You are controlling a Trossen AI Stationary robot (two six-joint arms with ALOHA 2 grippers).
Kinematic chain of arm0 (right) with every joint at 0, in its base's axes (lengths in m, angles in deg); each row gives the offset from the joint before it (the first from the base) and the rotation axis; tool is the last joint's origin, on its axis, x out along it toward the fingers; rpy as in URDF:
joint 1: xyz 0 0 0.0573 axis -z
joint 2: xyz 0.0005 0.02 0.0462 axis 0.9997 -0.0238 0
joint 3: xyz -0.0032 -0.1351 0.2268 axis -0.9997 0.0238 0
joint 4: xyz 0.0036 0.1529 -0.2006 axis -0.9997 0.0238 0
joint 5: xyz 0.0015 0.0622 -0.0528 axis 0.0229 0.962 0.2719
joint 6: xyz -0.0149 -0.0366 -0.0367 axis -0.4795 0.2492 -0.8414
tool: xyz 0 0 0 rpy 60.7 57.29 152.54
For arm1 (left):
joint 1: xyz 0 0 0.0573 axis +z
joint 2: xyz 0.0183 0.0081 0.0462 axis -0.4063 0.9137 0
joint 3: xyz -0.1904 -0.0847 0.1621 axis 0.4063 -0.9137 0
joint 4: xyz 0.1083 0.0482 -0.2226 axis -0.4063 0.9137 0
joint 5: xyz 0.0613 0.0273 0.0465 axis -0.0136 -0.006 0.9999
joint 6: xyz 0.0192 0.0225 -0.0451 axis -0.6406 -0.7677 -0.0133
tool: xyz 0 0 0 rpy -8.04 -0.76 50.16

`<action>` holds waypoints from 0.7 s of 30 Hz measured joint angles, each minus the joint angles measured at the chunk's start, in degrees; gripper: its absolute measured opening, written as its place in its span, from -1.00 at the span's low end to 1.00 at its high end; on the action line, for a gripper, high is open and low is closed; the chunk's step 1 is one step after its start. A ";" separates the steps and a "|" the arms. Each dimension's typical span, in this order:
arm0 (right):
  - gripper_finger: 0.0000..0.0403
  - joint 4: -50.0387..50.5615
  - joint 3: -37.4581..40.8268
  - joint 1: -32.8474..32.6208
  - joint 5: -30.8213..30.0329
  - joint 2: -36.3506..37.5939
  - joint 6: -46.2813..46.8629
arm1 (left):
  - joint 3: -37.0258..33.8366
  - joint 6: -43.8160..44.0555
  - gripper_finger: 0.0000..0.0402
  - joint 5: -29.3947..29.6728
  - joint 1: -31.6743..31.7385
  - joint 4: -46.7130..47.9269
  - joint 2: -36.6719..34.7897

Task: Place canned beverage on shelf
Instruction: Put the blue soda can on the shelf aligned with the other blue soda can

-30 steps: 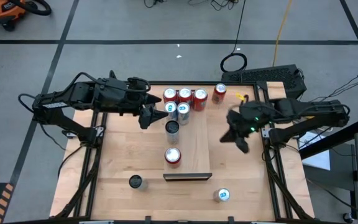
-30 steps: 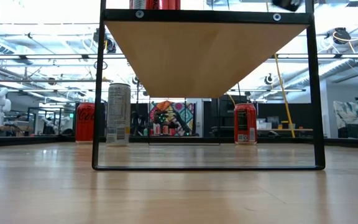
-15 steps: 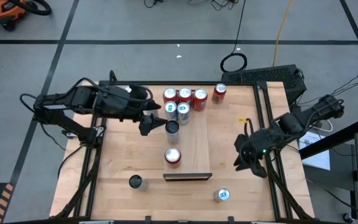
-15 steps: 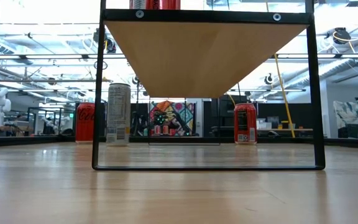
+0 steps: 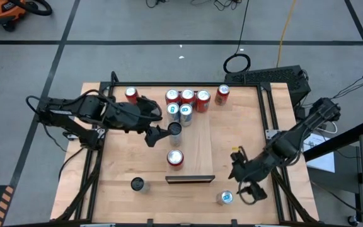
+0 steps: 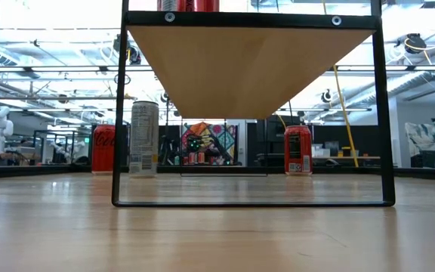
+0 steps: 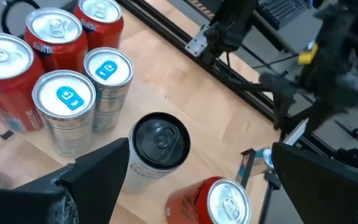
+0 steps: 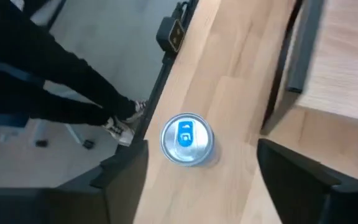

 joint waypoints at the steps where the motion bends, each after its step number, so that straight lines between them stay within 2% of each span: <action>1: 0.41 -0.51 0.00 -0.52 -0.06 -0.98 -0.13 | 0.00 0.03 0.97 0.73 -0.27 0.00 0.02; 7: 0.57 -5.32 0.00 -3.37 0.00 -6.25 -2.79 | 0.00 1.48 0.97 5.40 -0.51 -0.13 0.06; 21: 0.58 -5.64 -0.19 -4.56 -0.97 -15.00 -8.03 | 0.00 1.13 0.97 8.24 -0.56 0.55 0.06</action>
